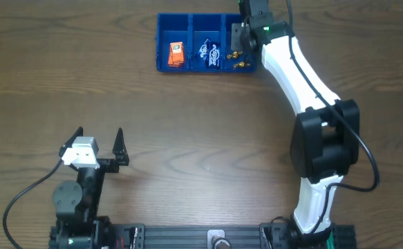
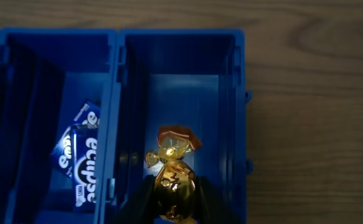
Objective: Sort Candies Into Trays
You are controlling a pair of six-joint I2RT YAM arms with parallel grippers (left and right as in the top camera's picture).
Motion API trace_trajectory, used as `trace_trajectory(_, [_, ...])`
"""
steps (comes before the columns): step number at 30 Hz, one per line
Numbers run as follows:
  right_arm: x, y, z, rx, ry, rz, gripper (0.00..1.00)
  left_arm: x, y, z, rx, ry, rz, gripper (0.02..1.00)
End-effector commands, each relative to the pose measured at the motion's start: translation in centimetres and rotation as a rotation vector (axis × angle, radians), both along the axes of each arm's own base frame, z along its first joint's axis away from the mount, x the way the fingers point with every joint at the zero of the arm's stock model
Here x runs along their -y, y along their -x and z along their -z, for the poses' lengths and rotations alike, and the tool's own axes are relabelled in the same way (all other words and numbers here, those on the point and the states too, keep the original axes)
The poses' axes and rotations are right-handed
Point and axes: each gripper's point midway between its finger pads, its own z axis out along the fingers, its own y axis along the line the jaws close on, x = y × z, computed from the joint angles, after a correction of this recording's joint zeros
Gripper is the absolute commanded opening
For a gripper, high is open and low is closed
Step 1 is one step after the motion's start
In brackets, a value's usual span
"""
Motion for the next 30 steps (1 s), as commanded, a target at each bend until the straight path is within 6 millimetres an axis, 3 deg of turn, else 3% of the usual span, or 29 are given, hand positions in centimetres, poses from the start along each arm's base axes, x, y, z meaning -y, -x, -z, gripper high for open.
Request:
trace_trajectory(1, [-1.0, -0.7, -0.9, 0.031, -0.002, -0.024, 0.264, 0.4, 0.1, 1.6, -0.047, 0.006, 0.020, 0.998])
trace_trajectory(4, [-1.4, -0.8, -1.1, 0.043, -0.005, -0.031, 0.494, 0.4, 0.1, 1.6, -0.047, 0.006, 0.020, 0.998])
trace_trajectory(5, [-1.4, -0.8, -1.1, 0.044, -0.005, -0.031, 0.527, 0.4, 0.1, 1.6, -0.047, 0.006, 0.020, 0.998])
trace_trajectory(7, [-0.9, -0.9, -1.8, 0.062, 0.015, -0.013, 0.858, 0.4, 0.1, 1.6, -0.047, 0.006, 0.020, 0.998])
trace_trajectory(9, [-0.7, -0.5, -3.7, 0.100, 0.034, 0.001, 0.991, 0.4, 0.1, 1.6, -0.047, 0.006, 0.020, 0.998])
trace_trajectory(13, [1.5, 2.5, -9.9, 0.212, 0.037, 0.039, 1.000, 0.4, 0.1, 1.6, -0.047, 0.006, 0.020, 0.998])
trace_trajectory(15, [3.7, 5.7, -13.0, 0.269, 0.041, 0.042, 1.000, 0.4, 0.1, 1.6, -0.047, 0.006, 0.020, 0.998])
trace_trajectory(18, [7.7, 10.4, -15.4, 0.369, 0.058, 0.074, 1.000, 0.4, 0.1, 1.6, -0.047, 0.006, 0.020, 0.996])
trace_trajectory(22, [13.4, 16.2, -15.4, 0.511, 0.048, 0.200, 1.000, 0.4, 0.1, 1.6, -0.047, 0.006, 0.020, 0.996])
trace_trajectory(24, [15.2, 19.4, -14.7, 0.585, 0.033, 0.239, 1.000, 0.4, 0.1, 1.6, -0.047, 0.006, 0.020, 0.998])
trace_trajectory(27, [16.0, 23.9, -13.5, 0.697, -0.002, 0.227, 1.000, 0.4, 0.1, 1.6, -0.047, 0.006, 0.020, 0.996])
trace_trajectory(30, [15.2, 26.5, -11.8, 0.794, 0.007, 0.173, 1.000, 0.4, 0.1, 1.6, -0.047, 0.006, 0.020, 0.998])
